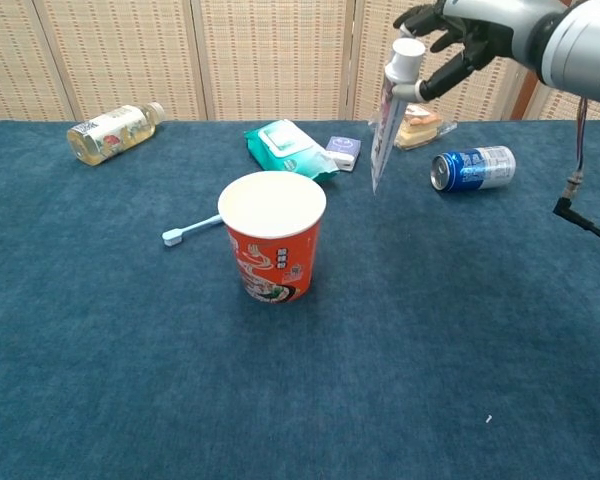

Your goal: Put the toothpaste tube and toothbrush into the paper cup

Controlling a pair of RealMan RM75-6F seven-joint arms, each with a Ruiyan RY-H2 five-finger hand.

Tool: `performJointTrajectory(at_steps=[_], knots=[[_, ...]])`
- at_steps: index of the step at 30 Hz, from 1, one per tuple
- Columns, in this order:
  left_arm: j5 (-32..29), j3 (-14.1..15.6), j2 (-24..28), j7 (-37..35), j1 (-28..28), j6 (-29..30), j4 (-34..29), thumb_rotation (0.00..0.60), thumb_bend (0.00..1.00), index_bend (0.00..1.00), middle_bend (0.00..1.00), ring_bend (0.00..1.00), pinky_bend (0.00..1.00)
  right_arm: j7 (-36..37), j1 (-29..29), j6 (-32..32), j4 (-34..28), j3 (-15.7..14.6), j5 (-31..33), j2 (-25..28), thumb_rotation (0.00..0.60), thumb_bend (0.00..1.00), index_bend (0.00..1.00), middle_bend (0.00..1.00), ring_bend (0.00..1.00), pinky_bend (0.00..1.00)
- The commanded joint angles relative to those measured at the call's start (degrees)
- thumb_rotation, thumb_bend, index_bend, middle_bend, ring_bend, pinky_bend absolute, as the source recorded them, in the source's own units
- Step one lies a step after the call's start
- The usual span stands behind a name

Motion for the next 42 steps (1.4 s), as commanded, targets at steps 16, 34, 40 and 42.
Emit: performJointTrajectory(at_steps=[16, 34, 40, 42], knots=[[-0.18, -0.01, -0.10, -0.25, -0.05, -0.04, 0.31, 0.600, 0.66, 0.07, 0.00, 0.00, 0.00, 6.91, 2.34, -1.99, -6.98, 4.28, -1.21, 3.84, 0.600, 0.33, 0.71, 0.08, 0.00, 0.11], [-0.24, 0.18, -0.01, -0.52, 0.33, 0.35, 0.30, 0.600, 0.66, 0.07, 0.00, 0.00, 0.00, 12.47, 2.96, -3.85, -10.46, 2.84, -4.94, 4.41, 0.600, 0.33, 0.71, 0.08, 0.00, 0.11], [-0.32, 0.21, -0.01, -0.47, 0.34, 0.25, 0.30, 0.600, 0.66, 0.07, 0.00, 0.00, 0.00, 12.48, 2.88, -3.52, -9.99, 0.91, -6.01, 3.18, 0.600, 0.33, 0.71, 0.08, 0.00, 0.12], [-0.32, 0.26, -0.03, -0.50, 0.38, 0.23, 0.35, 0.600, 0.66, 0.07, 0.00, 0.00, 0.00, 12.77, 2.82, -3.63, -9.62, 0.38, -6.11, 2.74, 0.600, 0.33, 0.71, 0.08, 0.00, 0.12]])
